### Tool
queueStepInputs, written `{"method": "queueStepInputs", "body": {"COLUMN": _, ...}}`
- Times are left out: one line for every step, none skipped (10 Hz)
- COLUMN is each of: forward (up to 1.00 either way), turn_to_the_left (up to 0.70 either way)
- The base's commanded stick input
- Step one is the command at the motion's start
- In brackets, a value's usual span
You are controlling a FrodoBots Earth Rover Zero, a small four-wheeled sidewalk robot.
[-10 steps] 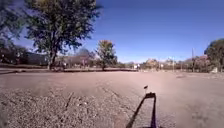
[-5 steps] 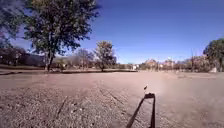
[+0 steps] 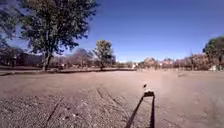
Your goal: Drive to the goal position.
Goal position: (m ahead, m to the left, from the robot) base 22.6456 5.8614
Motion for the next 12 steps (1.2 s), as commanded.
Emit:
{"method": "queueStepInputs", "body": {"forward": 0.50, "turn_to_the_left": -0.06}}
{"method": "queueStepInputs", "body": {"forward": 0.50, "turn_to_the_left": 0.00}}
{"method": "queueStepInputs", "body": {"forward": 0.50, "turn_to_the_left": 0.00}}
{"method": "queueStepInputs", "body": {"forward": 0.50, "turn_to_the_left": 0.00}}
{"method": "queueStepInputs", "body": {"forward": 0.50, "turn_to_the_left": 0.00}}
{"method": "queueStepInputs", "body": {"forward": 0.50, "turn_to_the_left": 0.00}}
{"method": "queueStepInputs", "body": {"forward": 0.50, "turn_to_the_left": 0.00}}
{"method": "queueStepInputs", "body": {"forward": 0.50, "turn_to_the_left": 0.00}}
{"method": "queueStepInputs", "body": {"forward": 0.50, "turn_to_the_left": 0.00}}
{"method": "queueStepInputs", "body": {"forward": 0.50, "turn_to_the_left": 0.00}}
{"method": "queueStepInputs", "body": {"forward": 0.50, "turn_to_the_left": 0.00}}
{"method": "queueStepInputs", "body": {"forward": 0.50, "turn_to_the_left": 0.00}}
